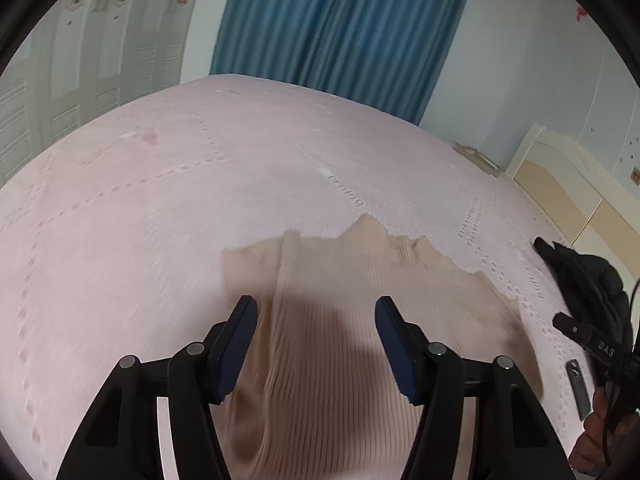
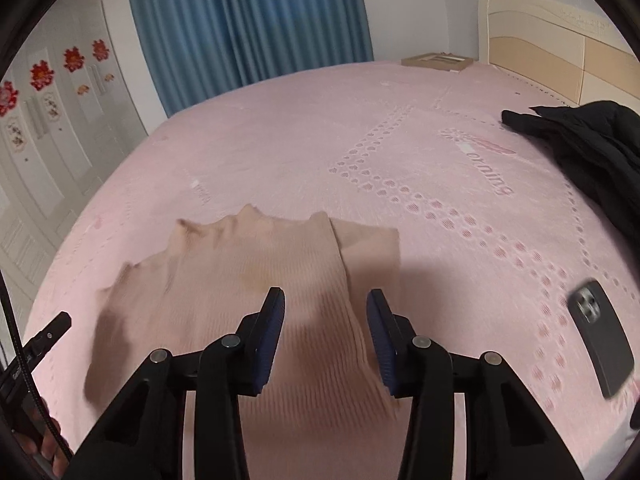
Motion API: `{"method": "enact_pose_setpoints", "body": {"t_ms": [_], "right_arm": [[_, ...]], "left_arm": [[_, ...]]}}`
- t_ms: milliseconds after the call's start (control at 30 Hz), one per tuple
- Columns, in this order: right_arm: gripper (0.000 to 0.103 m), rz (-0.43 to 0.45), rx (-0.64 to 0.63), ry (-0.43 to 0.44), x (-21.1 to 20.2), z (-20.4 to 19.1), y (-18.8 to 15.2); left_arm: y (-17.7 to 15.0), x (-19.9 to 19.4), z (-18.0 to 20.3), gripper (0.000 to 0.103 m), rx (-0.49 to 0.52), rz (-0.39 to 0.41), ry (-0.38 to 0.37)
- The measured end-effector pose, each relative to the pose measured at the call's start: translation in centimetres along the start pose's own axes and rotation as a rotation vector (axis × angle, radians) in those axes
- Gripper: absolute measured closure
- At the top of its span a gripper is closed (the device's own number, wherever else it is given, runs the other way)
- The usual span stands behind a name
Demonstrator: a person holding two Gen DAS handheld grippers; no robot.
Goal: Fold small clothes
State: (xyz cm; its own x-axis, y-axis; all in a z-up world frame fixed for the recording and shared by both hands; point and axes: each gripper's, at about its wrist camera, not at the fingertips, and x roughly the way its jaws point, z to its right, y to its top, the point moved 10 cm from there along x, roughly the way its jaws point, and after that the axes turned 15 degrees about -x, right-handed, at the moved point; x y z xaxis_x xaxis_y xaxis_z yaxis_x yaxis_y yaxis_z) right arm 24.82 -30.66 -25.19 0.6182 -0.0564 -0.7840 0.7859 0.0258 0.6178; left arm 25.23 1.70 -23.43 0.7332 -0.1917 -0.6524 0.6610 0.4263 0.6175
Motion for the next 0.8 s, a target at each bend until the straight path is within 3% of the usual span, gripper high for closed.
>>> {"method": "enact_pose_setpoints", "body": {"t_ms": [200, 267, 333, 367, 433, 467, 567, 633, 733, 800], "right_arm": [[0.06, -0.046, 0.026, -0.015, 6.7, 0.7, 1.6], [0.06, -0.062, 0.038, -0.008, 8.4, 0.9, 0.8], [0.06, -0.101, 0.027, 0.011, 10.2, 0.8, -0.6], [0.061, -0.122, 0.02, 0.016, 10.8, 0.7, -1.2], [0.073, -0.095, 0.006, -0.005, 10.7, 0.6, -0.8], [0.097, -0.081, -0.002, 0.016, 10.8, 0.2, -0.3], [0.097, -0.042, -0.019, 0.039, 10.7, -0.4, 0.3], [0.097, 0.009, 0.027, 0.031, 9.9, 0.6, 0.9], [0.098, -0.084, 0.061, 0.016, 11.7, 1.5, -0.5], [0.096, -0.093, 0.054, 0.001, 12.1, 1.4, -0.8]], "left_arm": [[1.0, 5.7, 0.1, 0.051, 0.055, -0.042, 0.015], [1.1, 6.9, -1.4, 0.054, 0.062, -0.023, 0.069], [0.3, 8.3, -2.1, 0.065, 0.069, -0.095, 0.052], [0.0, 8.8, -2.2, 0.077, 0.069, -0.112, 0.041], [0.4, 9.0, -2.0, 0.089, 0.082, -0.083, 0.04], [0.5, 9.1, -1.7, 0.096, 0.105, -0.072, 0.033], [1.7, 8.6, -1.8, 0.096, 0.079, 0.003, 0.052], [2.2, 8.5, -2.2, 0.096, 0.04, -0.002, 0.041], [1.4, 9.9, -3.2, 0.096, 0.048, -0.051, 0.096], [1.4, 10.0, -3.3, 0.092, 0.049, -0.061, 0.102]]}}
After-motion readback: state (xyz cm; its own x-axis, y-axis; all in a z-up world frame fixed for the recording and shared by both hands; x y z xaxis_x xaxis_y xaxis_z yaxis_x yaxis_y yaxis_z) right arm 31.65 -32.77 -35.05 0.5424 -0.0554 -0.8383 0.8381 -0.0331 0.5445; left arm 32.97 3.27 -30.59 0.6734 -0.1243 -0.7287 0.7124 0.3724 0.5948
